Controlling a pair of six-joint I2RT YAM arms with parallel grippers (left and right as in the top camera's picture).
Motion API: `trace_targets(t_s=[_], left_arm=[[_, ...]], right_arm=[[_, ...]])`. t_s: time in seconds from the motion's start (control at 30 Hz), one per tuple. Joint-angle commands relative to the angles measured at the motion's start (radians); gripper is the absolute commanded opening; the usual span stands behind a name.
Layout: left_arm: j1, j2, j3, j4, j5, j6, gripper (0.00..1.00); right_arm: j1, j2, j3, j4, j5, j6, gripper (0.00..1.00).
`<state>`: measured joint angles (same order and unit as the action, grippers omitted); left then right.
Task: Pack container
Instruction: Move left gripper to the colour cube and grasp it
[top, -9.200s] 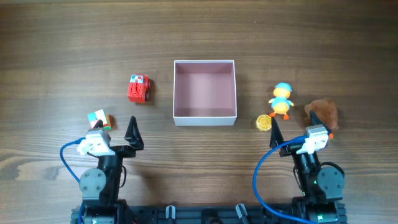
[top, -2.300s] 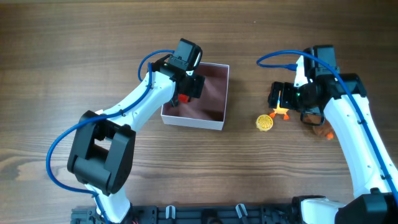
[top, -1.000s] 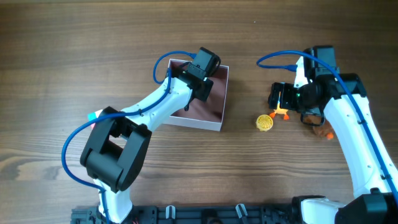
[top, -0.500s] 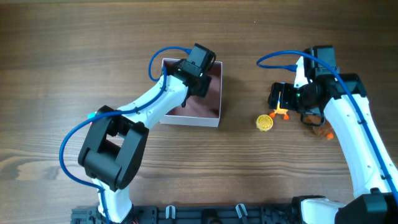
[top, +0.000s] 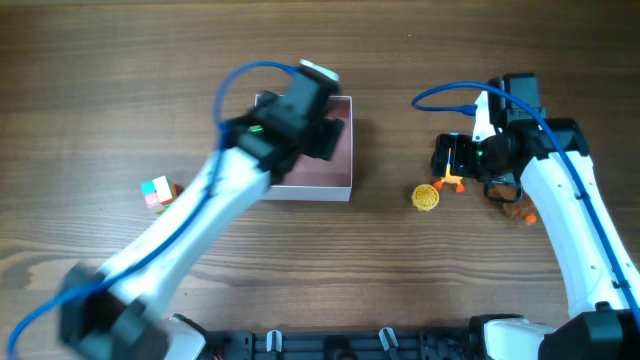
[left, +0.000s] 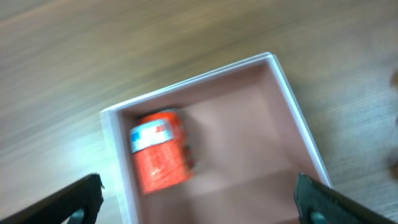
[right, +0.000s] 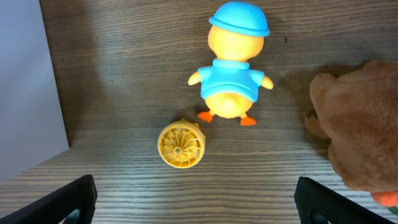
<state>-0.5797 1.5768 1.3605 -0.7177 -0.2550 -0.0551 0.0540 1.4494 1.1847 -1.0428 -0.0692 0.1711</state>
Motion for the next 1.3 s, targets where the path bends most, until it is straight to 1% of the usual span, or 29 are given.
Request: trace_targets(t_s=[0.0, 0.07, 0.13, 0.17, 0.2, 0.3, 0.43, 0.5, 0.57, 0.73, 0.8, 1.0, 1.2, 1.27], left_arm=[[0.168, -0.145, 0.001, -0.127, -0.026, -0.177, 1.00], [0.300, -0.175, 0.001, -0.230, -0.021, -0.288, 1.00], [0.405, -0.176, 0.000, -0.303, 0.012, -0.347, 1.00], [0.484, -0.169, -0.005, -0.349, 0.063, -0.376, 1.00], [0.533, -0.167, -0.011, -0.368, 0.094, -0.390, 1.00], [0.686, -0.163, -0.085, -0.354, 0.198, -0.404, 1.00], [0.789, -0.163, -0.213, -0.268, 0.206, -0.394, 1.00], [0.811, -0.155, -0.280, -0.204, 0.207, -0.385, 1.00], [0.814, -0.134, -0.336, -0.137, 0.213, -0.340, 1.00], [0.814, -0.039, -0.369, -0.057, 0.210, -0.314, 1.00], [0.814, 0.008, -0.369, -0.033, 0.210, -0.292, 1.00], [0.814, 0.143, -0.369, 0.011, 0.210, -0.288, 1.00], [0.814, 0.178, -0.369, 0.028, 0.210, -0.289, 1.00], [0.814, 0.178, -0.369, 0.027, 0.210, -0.289, 0.91]], right_arm=[[-0.004, 0.000, 0.021, -0.005, 0.021, -0.014, 1.00], [-0.004, 0.000, 0.021, -0.007, 0.021, -0.014, 1.00], [-0.004, 0.000, 0.021, -0.011, 0.021, -0.014, 1.00], [-0.004, 0.000, 0.021, -0.013, 0.021, -0.014, 1.00], [-0.004, 0.000, 0.021, -0.014, 0.021, -0.014, 1.00], [-0.004, 0.000, 0.021, -0.017, 0.021, -0.014, 1.00], [-0.004, 0.000, 0.021, -0.024, 0.021, -0.014, 1.00], [-0.004, 0.000, 0.021, -0.025, 0.021, -0.014, 1.00], [-0.004, 0.000, 0.021, -0.024, 0.021, -0.014, 1.00], [-0.004, 0.000, 0.021, -0.028, 0.021, -0.014, 1.00], [-0.004, 0.000, 0.021, -0.029, 0.021, -0.014, 1.00], [-0.004, 0.000, 0.021, -0.029, 0.021, -0.014, 1.00], [-0.004, 0.000, 0.021, -0.034, 0.021, -0.014, 1.00], [-0.004, 0.000, 0.021, -0.034, 0.021, -0.014, 1.00]])
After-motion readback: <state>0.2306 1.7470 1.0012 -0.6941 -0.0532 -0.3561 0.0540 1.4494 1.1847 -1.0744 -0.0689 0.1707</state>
